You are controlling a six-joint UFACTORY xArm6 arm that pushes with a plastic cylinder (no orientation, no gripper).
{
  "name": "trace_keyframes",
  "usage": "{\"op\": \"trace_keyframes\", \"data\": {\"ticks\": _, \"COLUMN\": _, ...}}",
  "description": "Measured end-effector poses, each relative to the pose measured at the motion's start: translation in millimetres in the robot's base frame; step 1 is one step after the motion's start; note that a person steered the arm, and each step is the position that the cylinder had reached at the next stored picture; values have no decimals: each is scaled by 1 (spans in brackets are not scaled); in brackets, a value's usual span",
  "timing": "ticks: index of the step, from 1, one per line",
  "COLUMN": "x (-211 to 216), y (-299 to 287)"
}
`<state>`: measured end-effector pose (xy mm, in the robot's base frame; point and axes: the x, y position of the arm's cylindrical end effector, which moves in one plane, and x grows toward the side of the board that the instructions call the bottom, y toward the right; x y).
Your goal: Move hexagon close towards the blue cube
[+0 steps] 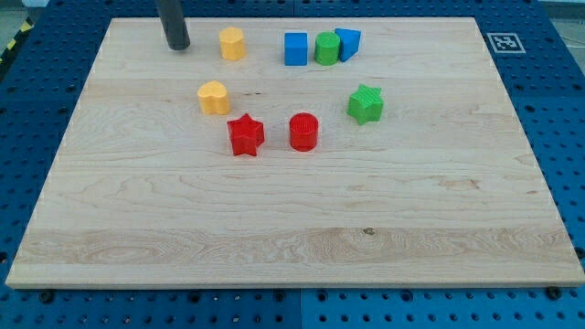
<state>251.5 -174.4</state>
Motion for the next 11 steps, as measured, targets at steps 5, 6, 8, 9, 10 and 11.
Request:
{"op": "trace_keyframes", "data": {"ticks": 5, "x": 22, "y": 79}}
{"op": "trace_keyframes", "data": {"ticks": 6, "x": -7, "y": 56}}
{"op": "trace_keyframes", "data": {"ticks": 8, "x": -38, "y": 73}}
{"op": "trace_keyframes", "data": {"ticks": 9, "x": -29, "y": 85}}
{"op": "trace_keyframes", "data": {"ticks": 10, "x": -26, "y": 98}}
{"op": "trace_keyframes", "data": {"ticks": 11, "x": -24, "y": 109}}
